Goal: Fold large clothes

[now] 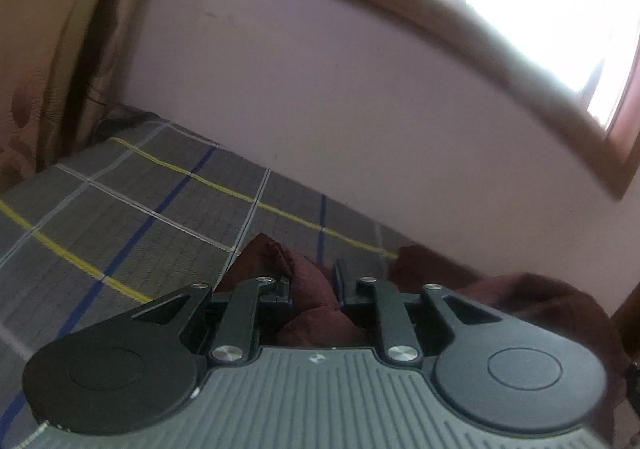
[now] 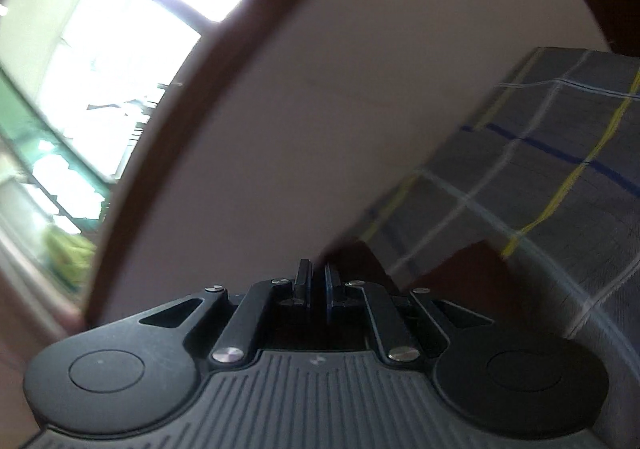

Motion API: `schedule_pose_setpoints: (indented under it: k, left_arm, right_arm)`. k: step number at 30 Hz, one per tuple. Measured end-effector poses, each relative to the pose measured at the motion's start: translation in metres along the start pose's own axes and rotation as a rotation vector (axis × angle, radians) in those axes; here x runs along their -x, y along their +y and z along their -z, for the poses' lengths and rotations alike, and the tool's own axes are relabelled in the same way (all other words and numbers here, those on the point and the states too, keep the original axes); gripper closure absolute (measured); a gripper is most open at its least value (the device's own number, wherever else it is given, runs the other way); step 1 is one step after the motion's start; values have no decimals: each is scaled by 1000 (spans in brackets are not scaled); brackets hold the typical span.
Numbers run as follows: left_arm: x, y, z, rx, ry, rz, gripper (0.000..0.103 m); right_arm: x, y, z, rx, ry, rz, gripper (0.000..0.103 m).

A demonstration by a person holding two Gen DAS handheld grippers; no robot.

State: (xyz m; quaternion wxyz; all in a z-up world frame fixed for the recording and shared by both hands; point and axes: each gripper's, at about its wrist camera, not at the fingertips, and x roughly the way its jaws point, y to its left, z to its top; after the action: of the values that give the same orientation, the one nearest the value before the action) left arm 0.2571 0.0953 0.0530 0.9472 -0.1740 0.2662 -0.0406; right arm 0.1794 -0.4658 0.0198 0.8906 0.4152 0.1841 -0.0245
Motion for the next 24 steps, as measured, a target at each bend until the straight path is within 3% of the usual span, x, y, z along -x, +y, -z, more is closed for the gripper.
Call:
schedule_pose_setpoints:
  k: [2,5,9,13,14,15,17,19,23,24]
  left_arm:
    - [-16,2,5,-10,8,-8,76]
    - [-31,7,11,9,19,5,75]
    - [-28,12,14,27,-1,50,66]
    - [-5,11,13,33,-50,113,23]
    - [3,10,13,28,-70,124,16]
    - [13,5,13,12,-94,121,0]
    - [34,0,14,-35,-173,115,0]
    - [51,-7,15,-98,-198,125,0]
    - [63,-29,22,-213,-168,172,6]
    - [61,-37,24,-259,-166,176,16]
  right_arm:
    - [-23,-11,4,19,-7,81,97]
    - [-41,-15,16,75,-4,132,98]
    - [-50,4,36,301,-34,223,96]
    - [-23,19,29,331,-147,161,96]
    - [-9,27,28,342,-177,124,95]
    - [8,37,29,367,-201,74,95]
    - [39,58,37,447,-216,-29,95]
    - [61,76,54,545,-161,-115,95]
    - [73,105,97,772,-53,-144,95]
    - [66,110,107,826,-18,-139,95]
